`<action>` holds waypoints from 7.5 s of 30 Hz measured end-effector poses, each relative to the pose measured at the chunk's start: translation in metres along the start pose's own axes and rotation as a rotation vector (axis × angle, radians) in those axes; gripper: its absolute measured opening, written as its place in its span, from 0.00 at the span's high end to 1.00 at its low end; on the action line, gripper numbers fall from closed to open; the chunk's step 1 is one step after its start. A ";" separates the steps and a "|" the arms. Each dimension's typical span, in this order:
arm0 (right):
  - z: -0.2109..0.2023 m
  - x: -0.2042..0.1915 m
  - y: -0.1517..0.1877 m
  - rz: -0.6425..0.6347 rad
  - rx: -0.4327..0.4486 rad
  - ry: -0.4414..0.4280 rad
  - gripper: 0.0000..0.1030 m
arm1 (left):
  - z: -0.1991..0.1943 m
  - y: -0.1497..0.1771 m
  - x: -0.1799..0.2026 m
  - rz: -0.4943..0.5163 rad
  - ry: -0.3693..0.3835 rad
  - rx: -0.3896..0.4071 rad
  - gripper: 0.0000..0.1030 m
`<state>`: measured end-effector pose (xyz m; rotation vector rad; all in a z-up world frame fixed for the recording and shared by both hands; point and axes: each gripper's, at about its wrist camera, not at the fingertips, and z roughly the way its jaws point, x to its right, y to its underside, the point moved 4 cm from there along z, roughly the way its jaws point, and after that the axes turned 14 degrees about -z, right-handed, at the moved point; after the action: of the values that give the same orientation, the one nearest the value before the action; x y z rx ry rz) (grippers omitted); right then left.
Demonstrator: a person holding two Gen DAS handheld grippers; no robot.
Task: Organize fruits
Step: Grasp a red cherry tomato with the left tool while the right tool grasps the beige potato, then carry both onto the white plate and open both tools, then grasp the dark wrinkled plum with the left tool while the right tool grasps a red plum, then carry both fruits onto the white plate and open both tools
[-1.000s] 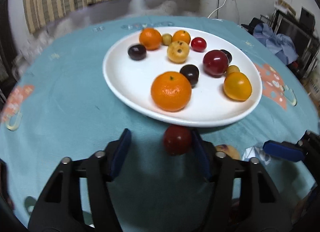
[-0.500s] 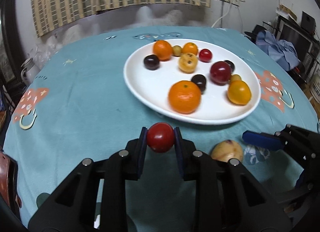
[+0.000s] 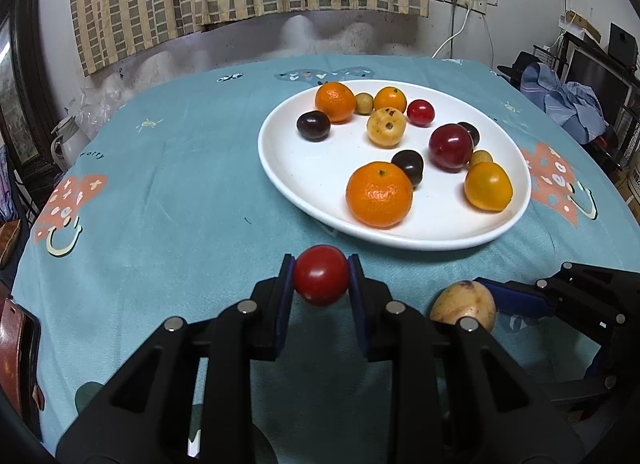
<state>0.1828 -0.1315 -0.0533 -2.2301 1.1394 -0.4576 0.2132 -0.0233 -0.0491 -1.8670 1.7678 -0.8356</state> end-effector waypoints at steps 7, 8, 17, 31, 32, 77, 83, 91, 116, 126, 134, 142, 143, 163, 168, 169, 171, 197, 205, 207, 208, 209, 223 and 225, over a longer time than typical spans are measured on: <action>-0.015 0.005 0.002 0.024 0.040 -0.011 0.61 | -0.007 -0.002 0.000 -0.001 -0.006 0.028 0.74; -0.020 0.004 0.002 0.022 0.050 -0.015 0.61 | -0.009 -0.003 0.000 -0.001 -0.005 0.034 0.74; -0.059 0.036 -0.012 0.073 0.161 0.097 0.61 | -0.029 -0.023 0.015 0.019 -0.004 0.132 0.74; -0.051 0.081 -0.043 0.090 0.217 0.225 0.61 | 0.007 -0.056 0.036 0.020 0.016 0.131 0.74; -0.050 0.083 -0.045 0.090 0.218 0.229 0.61 | 0.010 -0.057 0.038 0.020 0.018 0.130 0.74; -0.060 0.117 -0.092 0.175 0.128 0.132 0.50 | 0.002 -0.090 0.011 -0.049 -0.030 0.090 0.33; -0.133 0.065 -0.060 0.131 0.227 0.123 0.41 | -0.077 -0.045 0.008 -0.010 -0.025 0.151 0.27; -0.160 0.020 0.006 0.168 0.280 0.047 0.39 | -0.113 0.053 0.009 0.059 0.018 0.107 0.21; -0.091 -0.010 0.057 0.134 0.107 0.034 0.39 | -0.076 0.097 0.020 0.173 0.019 -0.006 0.57; -0.063 -0.045 0.041 -0.076 0.026 0.121 0.39 | -0.080 0.070 -0.040 -0.043 -0.074 0.025 0.57; -0.041 -0.052 0.039 -0.113 -0.013 0.101 0.44 | -0.076 0.074 -0.034 -0.013 -0.086 0.018 0.57; -0.039 -0.049 0.040 -0.086 -0.013 0.073 0.60 | -0.075 0.076 -0.031 -0.001 -0.085 0.019 0.57; -0.040 -0.049 0.041 -0.083 -0.011 0.073 0.62 | -0.076 0.076 -0.030 0.000 -0.085 0.020 0.57; -0.121 -0.011 0.033 0.044 0.204 0.109 0.62 | -0.123 0.050 -0.013 0.011 -0.037 0.182 0.57; -0.153 0.024 0.007 0.075 0.267 0.173 0.62 | -0.136 0.008 -0.002 0.040 -0.040 0.235 0.57; -0.161 0.032 -0.001 0.079 0.281 0.188 0.62 | -0.137 -0.004 0.002 0.044 -0.038 0.250 0.57; -0.173 0.045 -0.015 0.087 0.312 0.213 0.62 | -0.138 -0.021 0.008 0.049 -0.033 0.269 0.57; -0.006 0.048 -0.047 -0.031 0.033 0.141 0.62 | 0.034 -0.078 0.013 -0.058 0.004 0.070 0.56; -0.011 0.054 -0.048 -0.010 0.059 0.149 0.58 | 0.033 -0.078 0.017 -0.060 0.004 0.074 0.49; -0.017 0.055 -0.048 0.001 0.067 0.154 0.58 | 0.029 -0.078 0.015 -0.070 0.001 0.072 0.49; -0.020 0.055 -0.048 0.007 0.070 0.154 0.58 | 0.027 -0.077 0.014 -0.073 -0.004 0.075 0.49; -0.024 0.056 -0.048 0.015 0.076 0.153 0.58 | 0.022 -0.076 0.013 -0.077 -0.011 0.082 0.49; -0.097 0.017 -0.017 0.094 0.171 0.154 0.39 | -0.076 -0.025 0.006 -0.096 -0.079 0.179 0.21; -0.108 0.007 -0.007 0.092 0.175 0.164 0.39 | -0.094 -0.008 0.011 -0.065 -0.102 0.206 0.17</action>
<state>0.1323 -0.1713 0.0344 -2.0098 1.2302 -0.6849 0.1550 -0.0249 0.0258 -1.8060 1.5064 -0.8937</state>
